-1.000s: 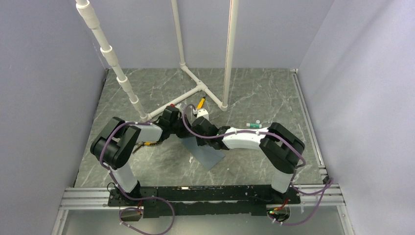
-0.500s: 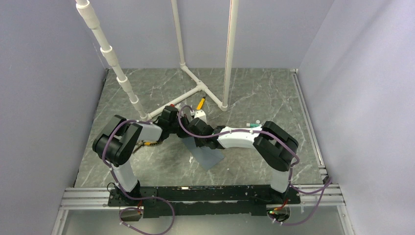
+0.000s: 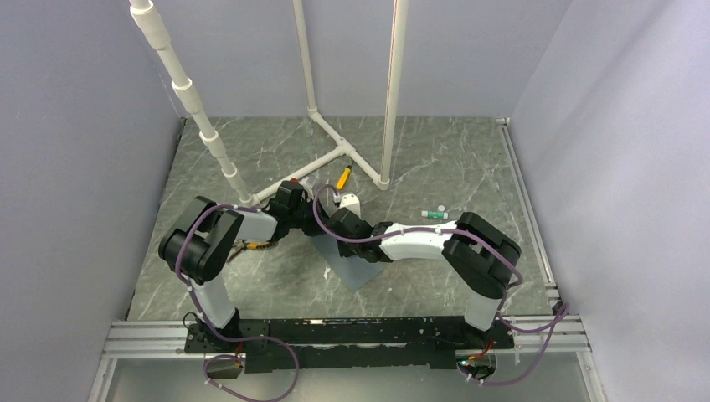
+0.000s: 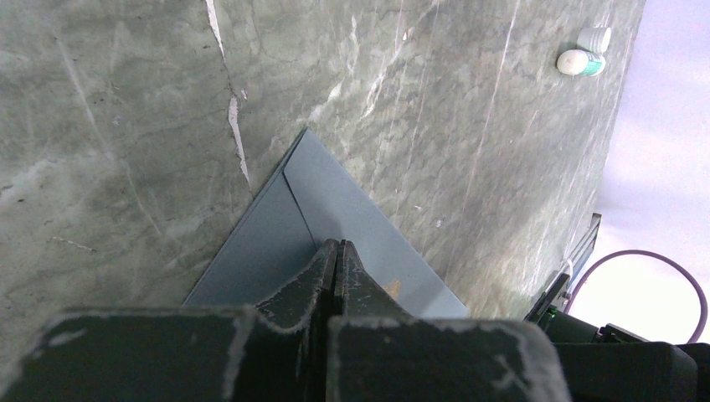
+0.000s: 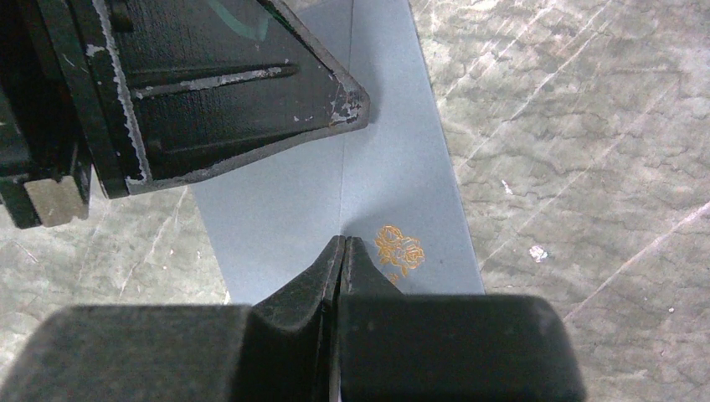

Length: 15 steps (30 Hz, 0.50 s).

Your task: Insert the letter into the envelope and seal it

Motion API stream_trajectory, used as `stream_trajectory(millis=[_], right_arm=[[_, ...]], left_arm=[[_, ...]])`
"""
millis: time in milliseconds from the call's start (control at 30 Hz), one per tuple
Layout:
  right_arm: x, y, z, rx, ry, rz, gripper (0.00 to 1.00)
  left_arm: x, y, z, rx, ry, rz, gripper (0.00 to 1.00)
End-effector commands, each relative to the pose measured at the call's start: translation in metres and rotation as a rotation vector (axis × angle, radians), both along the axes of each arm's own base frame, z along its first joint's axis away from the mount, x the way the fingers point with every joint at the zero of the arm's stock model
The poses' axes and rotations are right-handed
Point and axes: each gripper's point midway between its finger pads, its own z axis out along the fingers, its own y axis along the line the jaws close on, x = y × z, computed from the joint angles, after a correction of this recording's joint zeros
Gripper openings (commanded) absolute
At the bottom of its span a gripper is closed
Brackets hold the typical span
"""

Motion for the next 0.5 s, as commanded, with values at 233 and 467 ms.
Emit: stream_trajectory(millis=[233, 467], right_arm=[[-0.041, -0.042, -0.029, -0.179, 0.115, 0.069, 0.02], [-0.046, -0.056, -0.029, -0.201, 0.117, 0.059, 0.03]], left_arm=[[-0.013, 0.018, -0.03, 0.101, 0.086, 0.01, 0.02], [-0.013, 0.017, -0.032, 0.102, 0.089, 0.006, 0.02]])
